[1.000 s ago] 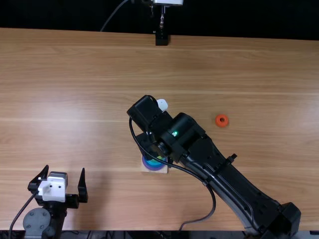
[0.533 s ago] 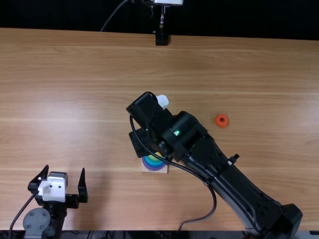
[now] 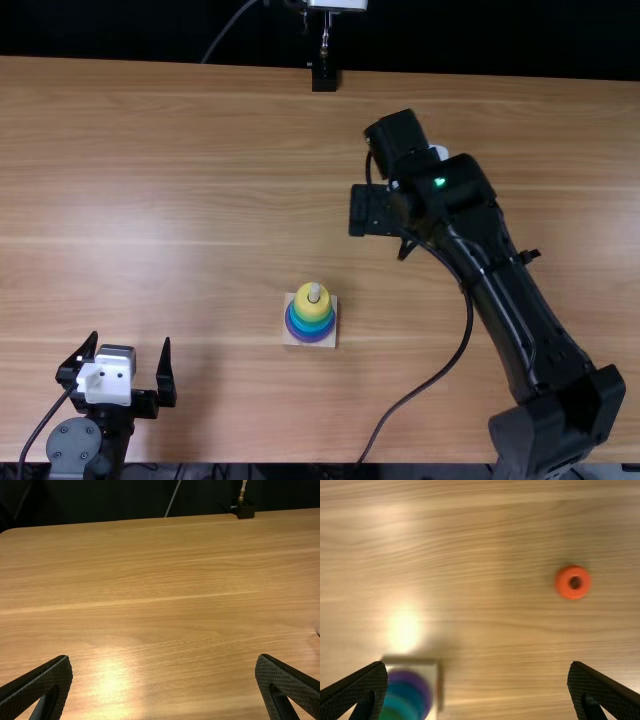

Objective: Build the Hanoi tower: stack the rings onto the peg from bottom to top in this color order: purple, dark blue, light blue, dark green, light green, yellow, orange.

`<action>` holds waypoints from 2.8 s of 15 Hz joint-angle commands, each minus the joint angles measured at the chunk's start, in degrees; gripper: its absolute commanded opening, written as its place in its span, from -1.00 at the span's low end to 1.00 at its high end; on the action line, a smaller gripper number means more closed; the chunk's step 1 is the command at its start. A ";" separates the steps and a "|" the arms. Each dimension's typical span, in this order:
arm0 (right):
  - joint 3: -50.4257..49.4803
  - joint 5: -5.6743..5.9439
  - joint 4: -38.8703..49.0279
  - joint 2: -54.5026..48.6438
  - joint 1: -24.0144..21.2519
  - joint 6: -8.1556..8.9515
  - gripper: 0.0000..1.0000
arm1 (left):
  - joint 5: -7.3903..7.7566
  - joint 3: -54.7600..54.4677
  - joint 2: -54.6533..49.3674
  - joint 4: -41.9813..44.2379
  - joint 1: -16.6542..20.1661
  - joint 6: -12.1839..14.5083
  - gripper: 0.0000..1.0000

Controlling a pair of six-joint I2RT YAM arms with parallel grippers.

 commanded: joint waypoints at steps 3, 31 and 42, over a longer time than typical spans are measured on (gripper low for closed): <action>0.17 -0.02 -0.53 3.83 -4.07 0.65 1.00 | 0.39 -6.04 -0.67 -4.59 -0.33 0.40 1.00; -10.73 -7.40 16.24 17.19 -17.43 -19.39 1.00 | 0.39 -6.04 -0.67 -4.59 -0.33 0.40 1.00; -12.14 -7.30 15.39 17.45 -17.52 -19.39 -0.41 | 0.39 -6.04 -0.67 -4.59 -0.33 0.40 1.00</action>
